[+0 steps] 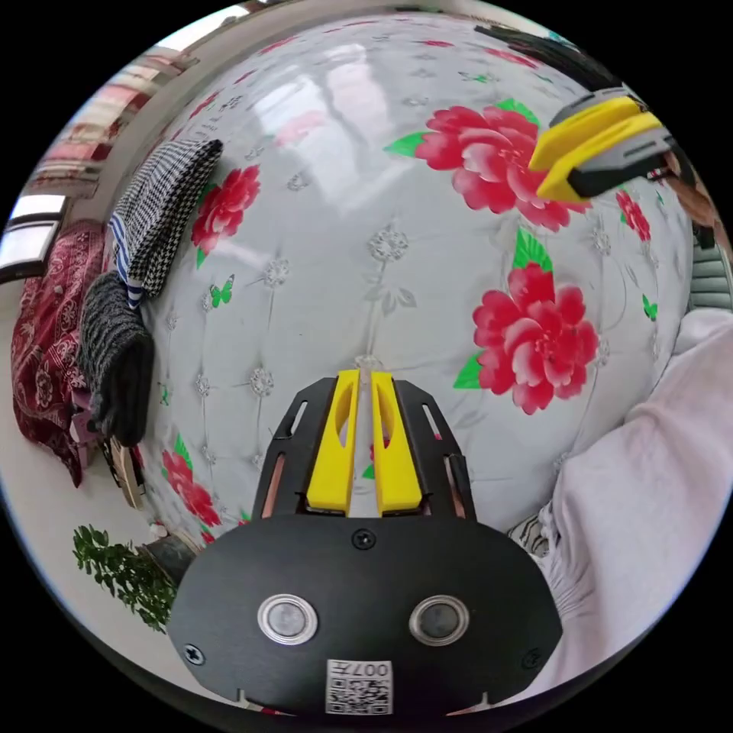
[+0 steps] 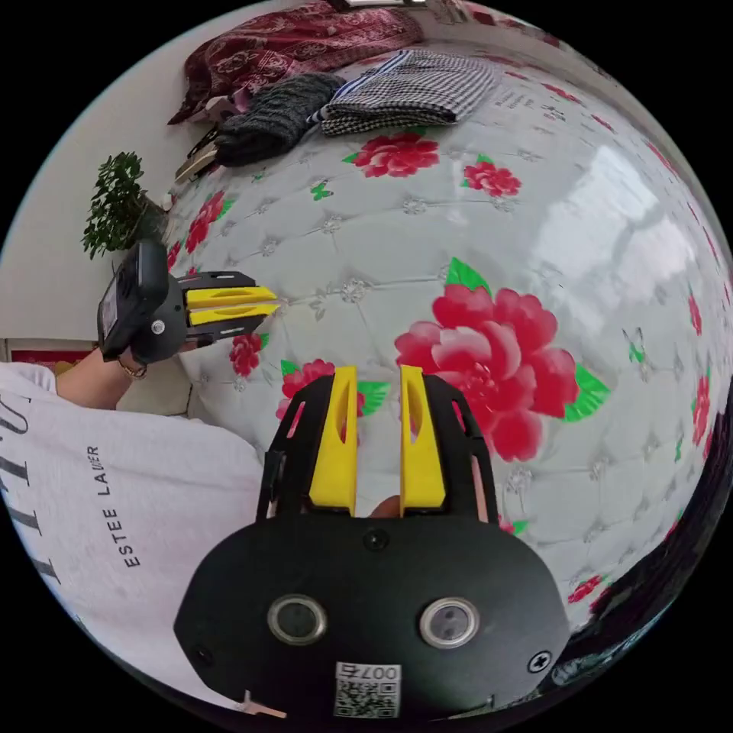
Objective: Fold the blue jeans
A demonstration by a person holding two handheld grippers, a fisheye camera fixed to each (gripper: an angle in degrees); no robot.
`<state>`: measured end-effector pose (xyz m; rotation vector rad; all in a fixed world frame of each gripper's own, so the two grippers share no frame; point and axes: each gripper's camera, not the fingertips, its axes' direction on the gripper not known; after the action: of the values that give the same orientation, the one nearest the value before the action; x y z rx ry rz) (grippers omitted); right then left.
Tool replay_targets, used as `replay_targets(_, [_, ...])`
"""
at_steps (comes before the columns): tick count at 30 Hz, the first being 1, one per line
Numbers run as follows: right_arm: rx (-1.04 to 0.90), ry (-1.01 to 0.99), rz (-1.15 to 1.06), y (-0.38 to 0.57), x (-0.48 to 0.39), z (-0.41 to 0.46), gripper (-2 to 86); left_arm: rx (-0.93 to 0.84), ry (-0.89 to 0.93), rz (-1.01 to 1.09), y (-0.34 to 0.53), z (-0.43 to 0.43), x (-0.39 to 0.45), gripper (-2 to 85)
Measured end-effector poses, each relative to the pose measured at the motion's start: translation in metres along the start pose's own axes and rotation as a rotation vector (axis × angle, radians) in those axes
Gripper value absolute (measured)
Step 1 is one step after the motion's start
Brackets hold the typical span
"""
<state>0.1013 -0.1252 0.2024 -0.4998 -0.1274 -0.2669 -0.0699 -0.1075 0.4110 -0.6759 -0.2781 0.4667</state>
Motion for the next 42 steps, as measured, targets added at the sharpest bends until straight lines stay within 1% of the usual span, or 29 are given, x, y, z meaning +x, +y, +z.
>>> replay_targets(2, [0.067, 0.031, 0.132, 0.035, 0.037, -0.025, 9.8, -0.050, 0.047, -0.017, -0.003, 0.005, 0.021, 0.2])
replay_targets(4, [0.205, 0.118, 0.343, 0.100, 0.097, -0.072, 10.7, -0.033, -0.010, -0.064, -0.003, 0.002, 0.037, -0.5])
replay_targets(5, [0.241, 0.155, 0.398, 0.119, 0.112, -0.085, 10.9, -0.045, -0.049, -0.068, -0.005, 0.002, 0.049, -0.6])
replay_targets(7, [0.396, 0.335, 0.631, 0.206, 0.170, -0.144, 12.2, -0.082, -0.097, -0.114, -0.012, 0.001, 0.062, -0.8])
replay_targets(8, [0.432, 0.384, 0.684, 0.229, 0.183, -0.159, 12.7, -0.111, -0.124, -0.151, -0.018, 0.001, 0.070, -0.8])
replay_targets(10, [0.529, 0.587, 0.869, 0.316, 0.227, -0.214, 14.7, -0.155, -0.167, -0.216, -0.025, 0.000, 0.078, -0.9])
replay_targets(11, [0.544, 0.641, 0.908, 0.337, 0.237, -0.227, 15.4, -0.162, -0.138, -0.226, -0.028, -0.005, 0.085, -0.9])
replay_targets(13, [0.505, 0.808, 1.031, 0.399, 0.276, -0.266, 18.2, -0.054, -0.029, -0.282, -0.027, -0.033, 0.097, -1.0])
replay_targets(15, [0.430, 0.868, 1.077, 0.425, 0.304, -0.285, 20.4, 0.076, 0.144, -0.335, -0.028, -0.071, 0.123, -1.0])
replay_targets(17, [0.333, 0.873, 1.075, 0.432, 0.330, -0.294, 22.1, 0.112, 0.160, -0.327, -0.033, -0.092, 0.155, -1.0])
replay_targets(19, [0.210, 0.889, 1.055, 0.434, 0.361, -0.291, 22.6, 0.110, 0.157, -0.264, -0.042, -0.109, 0.193, -1.0])
replay_targets(21, [0.091, 0.878, 1.084, 0.444, 0.389, -0.282, 21.4, 0.109, 0.138, -0.169, -0.048, -0.129, 0.239, -1.0])
replay_targets(22, [0.048, 0.858, 1.114, 0.457, 0.403, -0.277, 19.3, 0.110, 0.134, -0.146, -0.048, -0.134, 0.248, -1.0])
replay_targets(23, [0.039, 0.833, 1.125, 0.464, 0.408, -0.276, 18.2, 0.123, 0.119, -0.108, -0.045, -0.144, 0.264, -1.0])
replay_targets(24, [0.084, 0.775, 1.136, 0.480, 0.411, -0.280, 15.7, 0.141, 0.096, -0.082, -0.039, -0.153, 0.274, -1.0])
replay_targets(25, [0.190, 0.735, 1.164, 0.498, 0.406, -0.289, 13.0, 0.149, 0.084, -0.077, -0.035, -0.157, 0.277, -1.0])
replay_targets(26, [0.254, 0.716, 1.183, 0.507, 0.402, -0.295, 11.6, 0.161, 0.070, -0.078, -0.026, -0.163, 0.280, -1.0])
replay_targets(27, [0.379, 0.669, 1.196, 0.525, 0.391, -0.304, 9.7, 0.175, 0.075, -0.090, -0.016, -0.168, 0.278, -0.9])
replay_targets(28, [0.488, 0.658, 1.163, 0.537, 0.374, -0.310, 8.6, 0.184, 0.084, -0.098, -0.011, -0.170, 0.277, -0.9])
replay_targets(29, [0.530, 0.651, 1.137, 0.542, 0.364, -0.312, 8.3, 0.210, 0.110, -0.119, 0.001, -0.174, 0.272, -0.8])
replay_targets(31, [0.654, 0.564, 1.006, 0.548, 0.324, -0.314, 7.2, 0.280, 0.158, -0.146, 0.021, -0.182, 0.262, -0.6])
replay_targets(32, [0.681, 0.534, 0.964, 0.547, 0.313, -0.313, 6.9, 0.330, 0.185, -0.157, 0.034, -0.188, 0.255, -0.3])
replay_targets(34, [0.758, 0.443, 0.792, 0.530, 0.266, -0.310, 6.0, 0.396, 0.228, -0.155, 0.051, -0.198, 0.245, 1.0])
replay_targets(35, [0.763, 0.424, 0.755, 0.523, 0.255, -0.309, 5.8, 0.437, 0.260, -0.147, 0.061, -0.205, 0.238, 2.6])
replay_targets(37, [0.765, 0.343, 0.583, 0.481, 0.209, -0.299, 4.9, 0.501, 0.314, -0.137, 0.076, -0.215, 0.228, 6.1])
replay_targets(38, [0.756, 0.320, 0.533, 0.468, 0.196, -0.295, 4.7, 0.538, 0.355, -0.128, 0.087, -0.221, 0.221, 7.9])
replay_targets(40, [0.691, 0.248, 0.288, 0.413, 0.136, -0.277, 4.0, 0.593, 0.399, -0.130, 0.107, -0.231, 0.212, 10.1])
replay_targets(41, [0.681, 0.222, 0.225, 0.401, 0.120, -0.271, 3.9, 0.629, 0.417, -0.130, 0.122, -0.236, 0.206, 11.1])
replay_targets(42, [0.656, 0.130, 0.090, 0.377, 0.088, -0.260, 3.6, 0.658, 0.426, -0.132, 0.138, -0.240, 0.200, 12.1])
